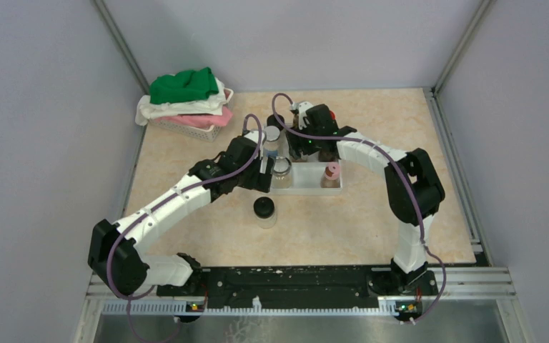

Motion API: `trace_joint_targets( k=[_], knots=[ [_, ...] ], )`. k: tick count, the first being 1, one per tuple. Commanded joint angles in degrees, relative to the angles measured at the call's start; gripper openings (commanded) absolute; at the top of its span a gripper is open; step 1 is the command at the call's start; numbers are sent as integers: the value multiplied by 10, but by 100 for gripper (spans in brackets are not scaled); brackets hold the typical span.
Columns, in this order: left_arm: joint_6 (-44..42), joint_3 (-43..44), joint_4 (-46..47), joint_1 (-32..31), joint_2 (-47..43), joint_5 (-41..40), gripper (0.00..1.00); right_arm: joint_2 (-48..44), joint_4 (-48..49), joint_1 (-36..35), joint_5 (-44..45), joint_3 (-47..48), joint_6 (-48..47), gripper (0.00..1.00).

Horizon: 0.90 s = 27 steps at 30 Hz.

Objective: Organize the condiment bottles
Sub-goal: Pick up the bottle from the storage box.

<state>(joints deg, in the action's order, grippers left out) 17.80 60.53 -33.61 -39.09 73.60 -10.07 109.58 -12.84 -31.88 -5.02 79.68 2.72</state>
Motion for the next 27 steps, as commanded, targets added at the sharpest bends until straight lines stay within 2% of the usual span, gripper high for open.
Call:
trace_joint_targets(
  k=[1,8,12,20,27],
  knots=[
    [-2,-6,5,1,-18,0,96,11,32,2,5,50,5,74],
    [0,-8,-2,1,-30,1,96,34,12,1,-7,80,7,43],
    [1,-11,-8,1,-42,-2,95,21,0,0,-5,79,10,30],
    [5,-17,27,0,-21,-17,95,-67,-27,-3,21,88,8,28],
    [10,12,54,1,40,13,97,-160,-67,-3,43,105,-3,27]
  ],
)
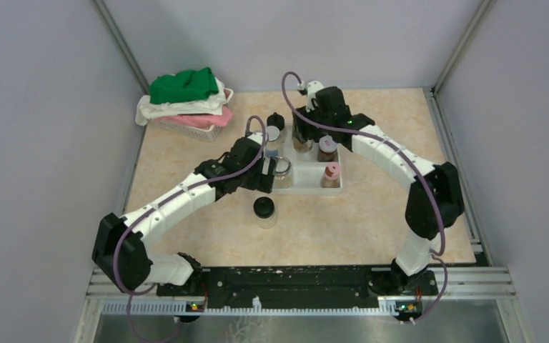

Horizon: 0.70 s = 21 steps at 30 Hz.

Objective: Organize the condiment bottles
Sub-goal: Pick up the bottle from the storage box.

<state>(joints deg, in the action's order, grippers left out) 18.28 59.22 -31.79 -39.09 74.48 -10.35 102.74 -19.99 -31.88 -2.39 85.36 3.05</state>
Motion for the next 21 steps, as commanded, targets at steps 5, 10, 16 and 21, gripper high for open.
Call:
trace_joint_targets(
  k=[5,10,16,21],
  knots=[
    [2,55,58,-1,73,51,97,-161,-23,-2,37,40,-7,27],
    [-5,89,60,-9,115,47,97,-224,-51,-2,63,5,-9,27],
    [-16,105,71,-16,138,49,99,-267,-63,-1,78,-40,-11,27],
    [-24,109,81,-20,168,48,99,-283,-61,0,78,-59,-10,27]
  ],
)
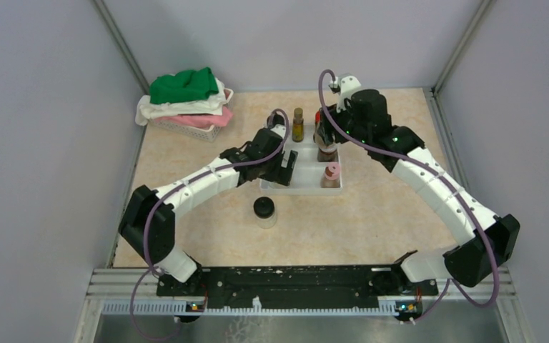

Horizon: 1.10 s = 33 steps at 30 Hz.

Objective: Organize the condiment bottles
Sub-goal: Pick up the bottle from the storage box.

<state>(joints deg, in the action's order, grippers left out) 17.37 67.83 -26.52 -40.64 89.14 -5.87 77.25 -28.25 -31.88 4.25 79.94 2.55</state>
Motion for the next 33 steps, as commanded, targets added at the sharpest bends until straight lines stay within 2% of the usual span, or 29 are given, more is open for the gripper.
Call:
trace_joint_targets(
  k=[1,16,33],
  knots=[
    [-16,26,29,-6,26,1,99,-29,21,1,10,-7,-5,27],
    [-36,110,20,-15,82,-35,99,-42,29,21,-4,-50,-9,27],
    [-28,96,2,-17,79,-42,95,-47,45,41,-23,-87,-10,27]
  ],
)
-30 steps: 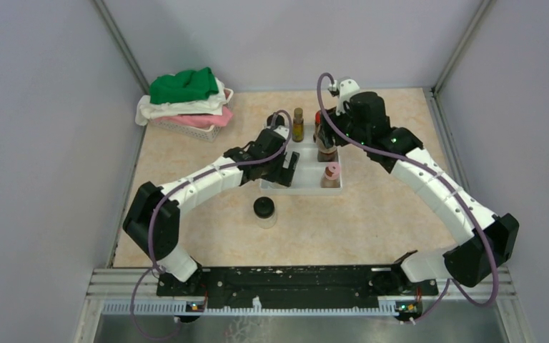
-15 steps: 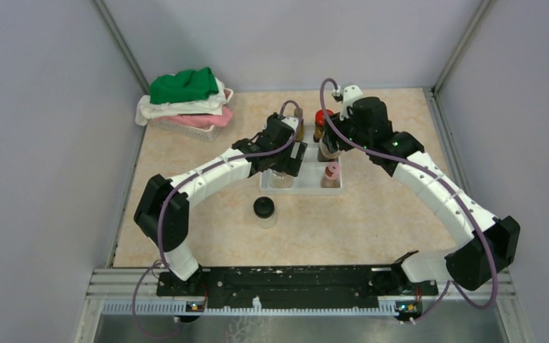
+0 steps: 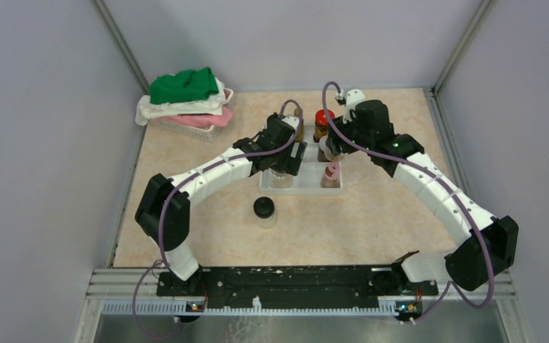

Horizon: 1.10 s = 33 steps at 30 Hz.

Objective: Organize the condiment bottles
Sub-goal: Pick up the bottle from the storage box.

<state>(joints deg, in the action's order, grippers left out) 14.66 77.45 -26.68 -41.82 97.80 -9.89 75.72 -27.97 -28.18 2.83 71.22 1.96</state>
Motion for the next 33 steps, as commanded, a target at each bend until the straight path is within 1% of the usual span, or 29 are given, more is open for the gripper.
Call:
trace_joint_targets(
  k=[1,14,19,22,27,33],
  knots=[
    [0,-1,3,-6,-10,-3,95,-33,42,4,-10,-1,-3,27],
    [8,-26,-12,-6,-24,-34,92,-36,47,7,-16,-13,1,27],
    [8,-19,-19,-6,-25,-43,85,-37,47,6,-17,-17,2,27],
    [5,-13,-19,-6,-30,-48,74,-37,48,6,-20,-20,3,27],
    [0,2,-19,-6,-34,-52,63,-38,50,6,-21,-23,3,27],
    [-9,26,-23,-6,-55,-43,57,-41,48,6,-16,-24,1,26]
  ],
)
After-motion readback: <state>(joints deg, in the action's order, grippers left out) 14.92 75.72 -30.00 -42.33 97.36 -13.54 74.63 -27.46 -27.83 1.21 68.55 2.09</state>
